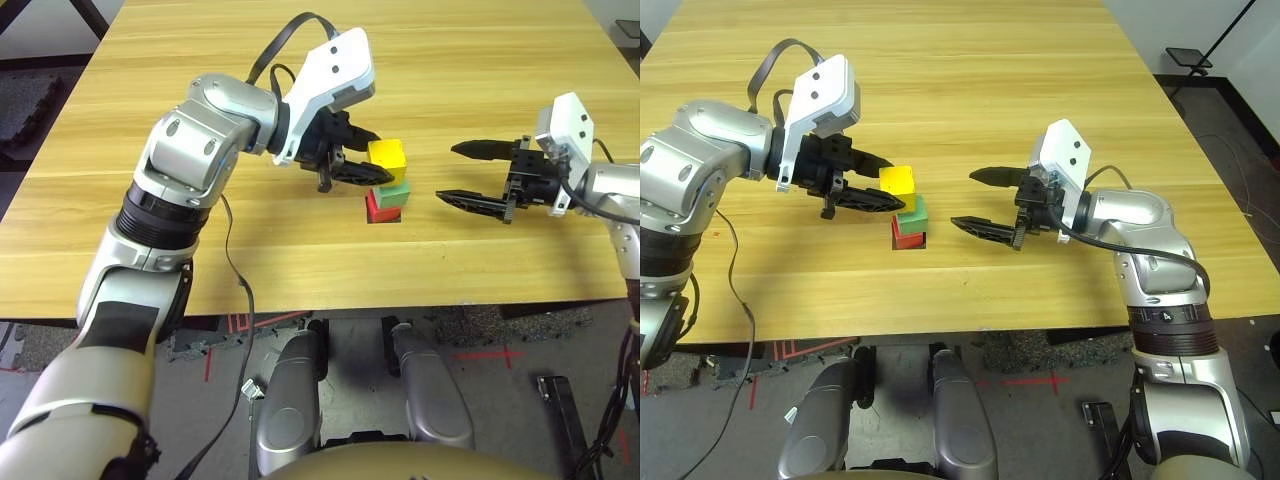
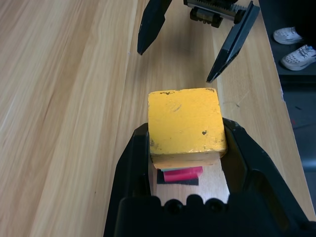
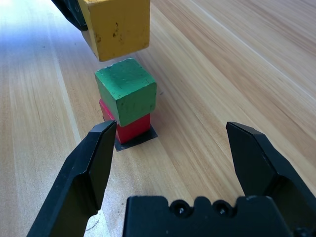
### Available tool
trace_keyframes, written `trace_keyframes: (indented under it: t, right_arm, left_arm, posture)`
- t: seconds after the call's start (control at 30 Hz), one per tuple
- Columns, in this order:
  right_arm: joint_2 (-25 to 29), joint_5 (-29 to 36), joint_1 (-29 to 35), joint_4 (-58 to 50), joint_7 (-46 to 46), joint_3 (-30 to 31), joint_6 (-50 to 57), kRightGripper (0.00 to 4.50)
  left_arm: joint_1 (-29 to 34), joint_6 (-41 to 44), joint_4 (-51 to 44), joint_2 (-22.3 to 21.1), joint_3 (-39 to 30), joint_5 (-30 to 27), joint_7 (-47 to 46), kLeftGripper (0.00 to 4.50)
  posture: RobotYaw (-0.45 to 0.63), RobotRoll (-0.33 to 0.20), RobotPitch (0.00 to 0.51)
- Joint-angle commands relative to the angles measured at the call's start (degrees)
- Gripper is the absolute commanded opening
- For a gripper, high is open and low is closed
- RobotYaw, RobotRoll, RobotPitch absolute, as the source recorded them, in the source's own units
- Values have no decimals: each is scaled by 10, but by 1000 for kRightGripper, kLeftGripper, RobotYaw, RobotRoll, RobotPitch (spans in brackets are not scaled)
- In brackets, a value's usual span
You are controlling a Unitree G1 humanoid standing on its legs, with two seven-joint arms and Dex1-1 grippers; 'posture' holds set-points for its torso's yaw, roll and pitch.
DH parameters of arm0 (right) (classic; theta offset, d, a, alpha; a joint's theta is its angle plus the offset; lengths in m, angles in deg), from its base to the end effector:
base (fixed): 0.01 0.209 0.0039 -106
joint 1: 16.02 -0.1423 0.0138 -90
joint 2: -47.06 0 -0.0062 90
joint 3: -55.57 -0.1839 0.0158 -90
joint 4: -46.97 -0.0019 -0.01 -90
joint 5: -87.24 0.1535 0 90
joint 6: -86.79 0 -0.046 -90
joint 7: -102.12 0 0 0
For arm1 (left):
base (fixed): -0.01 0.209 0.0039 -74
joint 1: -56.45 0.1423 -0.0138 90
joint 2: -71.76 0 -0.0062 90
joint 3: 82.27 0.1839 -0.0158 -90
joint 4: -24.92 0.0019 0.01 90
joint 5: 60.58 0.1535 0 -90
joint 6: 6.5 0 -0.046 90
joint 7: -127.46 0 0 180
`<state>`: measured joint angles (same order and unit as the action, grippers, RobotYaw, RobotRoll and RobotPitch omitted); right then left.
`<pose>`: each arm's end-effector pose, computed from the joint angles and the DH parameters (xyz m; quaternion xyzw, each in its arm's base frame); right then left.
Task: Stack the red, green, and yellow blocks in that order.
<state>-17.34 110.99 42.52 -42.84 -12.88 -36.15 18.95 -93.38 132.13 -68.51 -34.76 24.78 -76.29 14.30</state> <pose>0.2892 -0.2472 0.2172 -0.1707 0.0047 0.5228 0.8352 0.3057 0.1279 0.2929 0.2558 0.0836 -0.6086 0.7464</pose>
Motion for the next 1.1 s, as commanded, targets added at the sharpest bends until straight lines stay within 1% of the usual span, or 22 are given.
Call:
trace_keyframes:
  t: [0.03, 0.57, 0.73, 1.1]
  right_arm:
    - [1, 4, 8, -4, -1, -5, -4, 4500]
    - [-6, 2, 0, 3, 4, 1, -6, 4500]
    - [-8, 2, -1, 2, 4, 3, -6, 4500]
    - [-11, 2, 1, -1, 3, 2, -5, 4500]
  left_arm:
    - [-2, 1, 2, 2, 16, 5, -7, 2038]
    - [11, 2, -5, 8, 31, 3, -26, 2038]
    - [13, -12, 6, 15, 39, 11, -32, 2038]
    - [22, -30, 15, 14, 48, 21, -29, 2038]
  posture:
    - [218, 119, 263]
    - [227, 114, 250]
    - [223, 115, 249]
    - [221, 115, 250]
